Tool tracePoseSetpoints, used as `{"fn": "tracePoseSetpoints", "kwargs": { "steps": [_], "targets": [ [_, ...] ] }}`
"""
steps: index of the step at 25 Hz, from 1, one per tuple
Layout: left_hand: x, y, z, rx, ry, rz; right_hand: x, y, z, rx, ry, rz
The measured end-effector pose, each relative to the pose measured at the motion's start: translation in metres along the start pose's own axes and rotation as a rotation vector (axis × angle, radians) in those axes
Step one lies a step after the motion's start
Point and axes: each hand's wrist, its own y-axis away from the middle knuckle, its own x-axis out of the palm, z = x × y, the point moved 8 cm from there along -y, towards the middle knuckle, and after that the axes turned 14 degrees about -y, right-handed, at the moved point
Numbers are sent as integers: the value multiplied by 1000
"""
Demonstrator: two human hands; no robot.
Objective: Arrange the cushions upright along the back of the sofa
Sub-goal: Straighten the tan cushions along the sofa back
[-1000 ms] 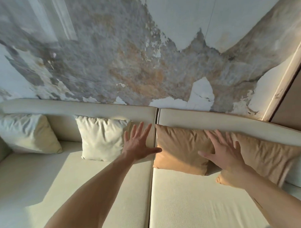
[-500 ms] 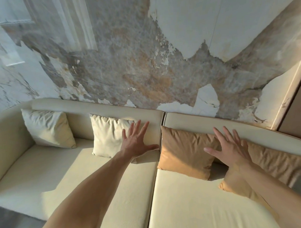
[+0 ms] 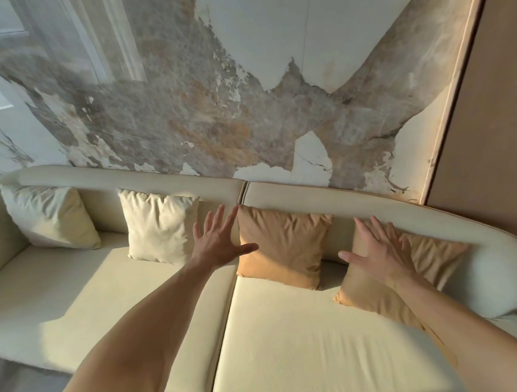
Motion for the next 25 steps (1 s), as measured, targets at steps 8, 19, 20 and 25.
{"fn": "tracePoseSetpoints", "kwargs": {
  "steps": [8,19,20,25],
  "targets": [
    [29,-12,-9,10,54,22,35,-24,-30,31,-99,33],
    [86,-71,-46,184,75,45,61,-30,-54,231,-62,34],
    [87,-73,-57,196,78,52,56,-28,-65,239,-52,26],
    [86,-67,-136,222,107,64,25,-6,-144,257,-23,-14]
  ]
}}
